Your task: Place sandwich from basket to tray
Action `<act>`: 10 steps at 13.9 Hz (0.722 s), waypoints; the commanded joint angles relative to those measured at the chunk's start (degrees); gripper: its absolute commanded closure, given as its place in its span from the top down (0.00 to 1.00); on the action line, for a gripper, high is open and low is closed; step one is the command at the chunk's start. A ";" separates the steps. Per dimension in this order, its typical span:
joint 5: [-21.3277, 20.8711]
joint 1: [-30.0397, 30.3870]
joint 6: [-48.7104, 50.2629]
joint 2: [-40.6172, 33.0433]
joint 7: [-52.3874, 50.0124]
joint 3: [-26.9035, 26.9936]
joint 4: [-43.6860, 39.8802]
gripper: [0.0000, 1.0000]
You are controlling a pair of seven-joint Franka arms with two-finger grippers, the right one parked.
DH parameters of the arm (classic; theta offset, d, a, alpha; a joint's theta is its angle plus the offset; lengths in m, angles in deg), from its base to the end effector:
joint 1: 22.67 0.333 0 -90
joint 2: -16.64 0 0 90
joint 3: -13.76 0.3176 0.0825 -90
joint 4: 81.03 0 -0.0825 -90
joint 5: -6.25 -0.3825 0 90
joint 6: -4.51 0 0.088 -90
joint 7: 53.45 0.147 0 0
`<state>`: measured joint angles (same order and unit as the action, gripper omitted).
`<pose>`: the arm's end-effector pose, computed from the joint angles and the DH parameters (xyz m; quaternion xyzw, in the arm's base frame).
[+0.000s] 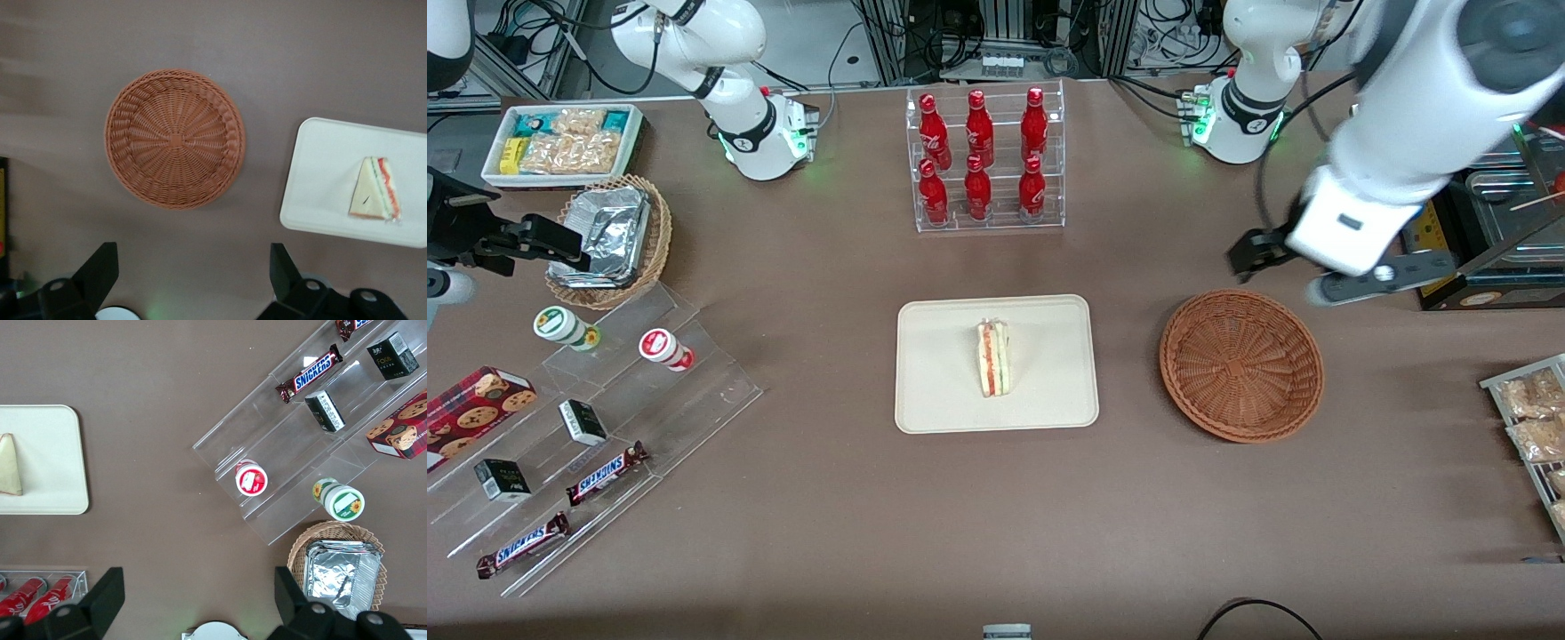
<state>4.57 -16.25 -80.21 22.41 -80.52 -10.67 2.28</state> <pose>0.5465 -0.1609 0.5808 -0.9962 -0.0800 0.0334 0.0072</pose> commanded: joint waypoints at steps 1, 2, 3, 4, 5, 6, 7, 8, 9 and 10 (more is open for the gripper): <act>3.25 -3.42 2.36 -5.42 9.82 9.64 3.08 1.00; 3.34 -4.56 3.59 -6.03 12.90 12.37 3.00 1.00; 3.34 -6.14 4.47 -6.82 15.97 16.39 3.00 1.00; 3.34 -8.16 4.92 -7.09 18.09 20.00 3.00 1.00; 3.26 -9.83 5.09 -7.18 19.51 23.52 2.91 1.00; 2.99 -10.72 5.01 -7.10 20.83 25.38 2.82 1.00; 2.64 -10.81 5.01 -6.83 21.97 25.84 2.30 1.00; 2.29 -10.73 5.01 -6.57 23.55 26.10 1.86 1.00; 2.38 -10.73 4.83 -6.57 26.00 27.23 1.68 1.00; 2.38 -10.73 4.57 -6.57 28.11 27.94 1.68 1.00</act>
<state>6.89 -25.62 -75.57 16.44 -56.02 15.21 3.78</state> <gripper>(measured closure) 0.000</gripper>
